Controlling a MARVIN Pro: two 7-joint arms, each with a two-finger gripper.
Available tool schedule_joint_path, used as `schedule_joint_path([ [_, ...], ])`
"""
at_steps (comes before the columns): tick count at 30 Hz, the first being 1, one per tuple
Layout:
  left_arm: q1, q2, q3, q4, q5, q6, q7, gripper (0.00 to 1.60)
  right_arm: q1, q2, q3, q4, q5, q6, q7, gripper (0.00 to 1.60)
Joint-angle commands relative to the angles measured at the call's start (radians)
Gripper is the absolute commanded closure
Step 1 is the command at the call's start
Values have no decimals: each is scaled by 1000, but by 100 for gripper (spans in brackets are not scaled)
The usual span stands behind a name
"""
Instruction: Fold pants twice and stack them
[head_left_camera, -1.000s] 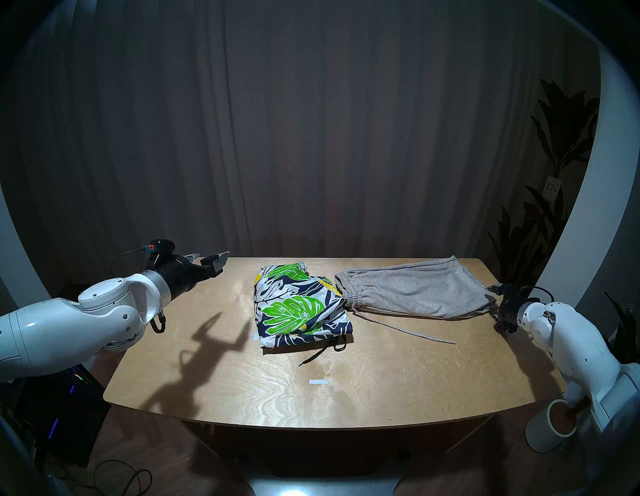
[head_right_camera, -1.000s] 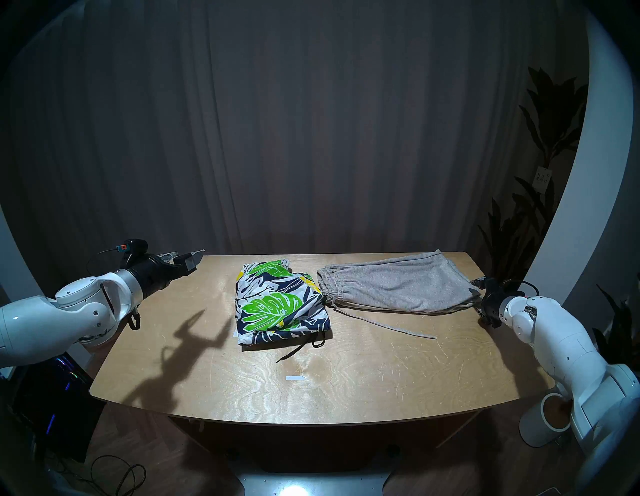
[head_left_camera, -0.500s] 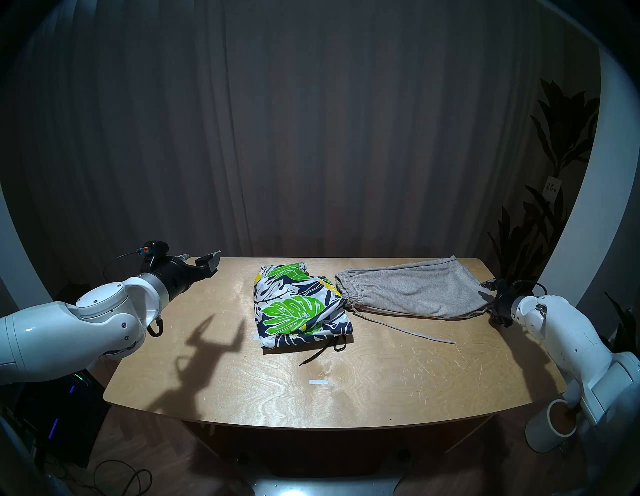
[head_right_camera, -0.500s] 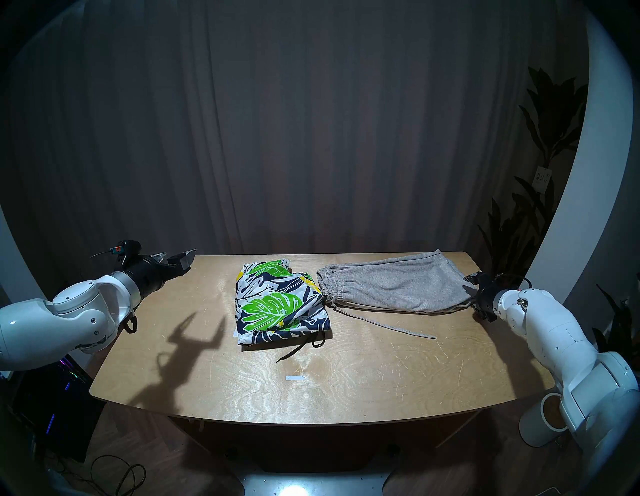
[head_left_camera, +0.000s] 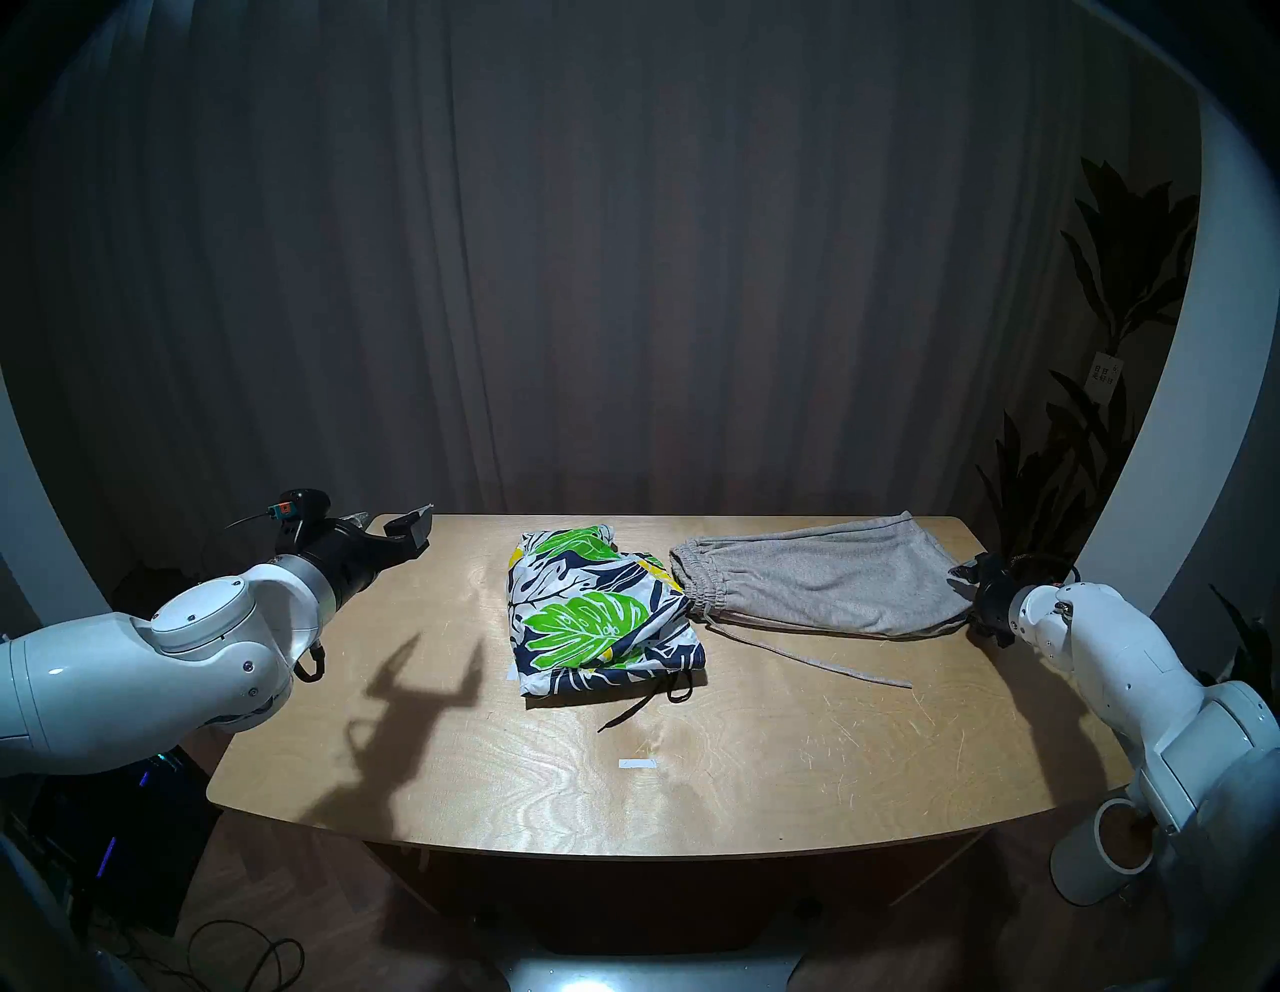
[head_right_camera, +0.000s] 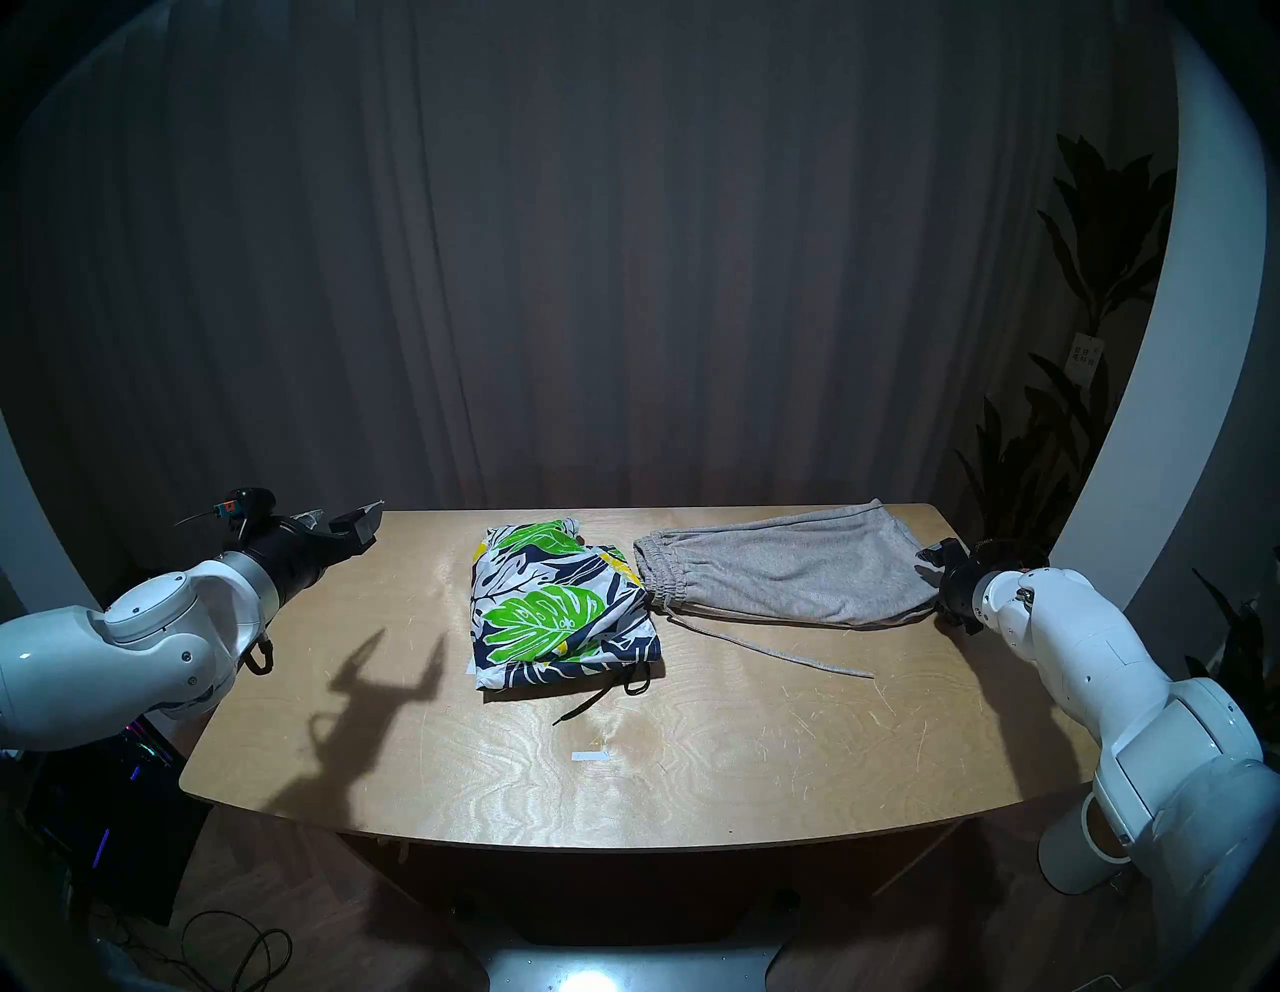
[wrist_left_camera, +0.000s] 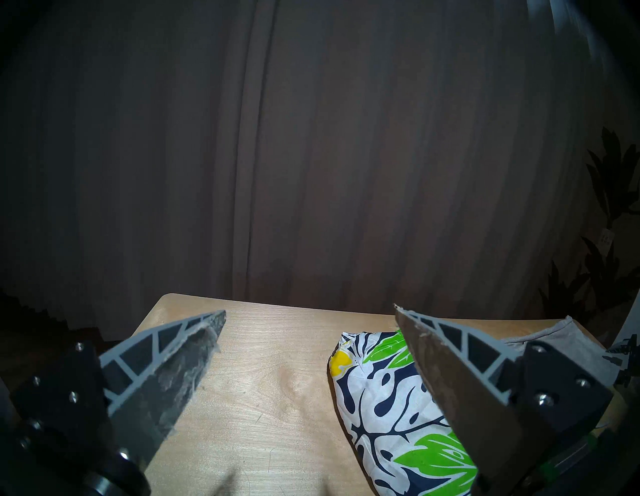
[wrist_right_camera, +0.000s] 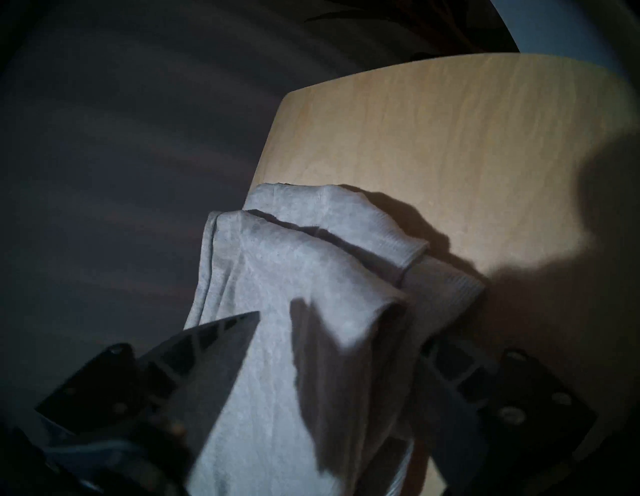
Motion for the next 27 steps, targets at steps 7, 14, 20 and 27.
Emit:
schedule_joint_path([
  [7, 31, 4, -37, -9, 18, -56, 9, 0, 17, -26, -20, 19, -23, 41, 61, 160],
  [14, 53, 5, -45, -8, 21, -82, 14, 0, 19, -7, -33, -14, -65, 2, 109, 160],
  [20, 69, 6, -49, -3, 19, -101, 14, 0, 36, -4, -36, -30, -85, -37, 128, 160],
  [27, 84, 6, -54, -1, 14, -120, 11, 0, 56, 10, -34, -61, -101, -30, 143, 160],
])
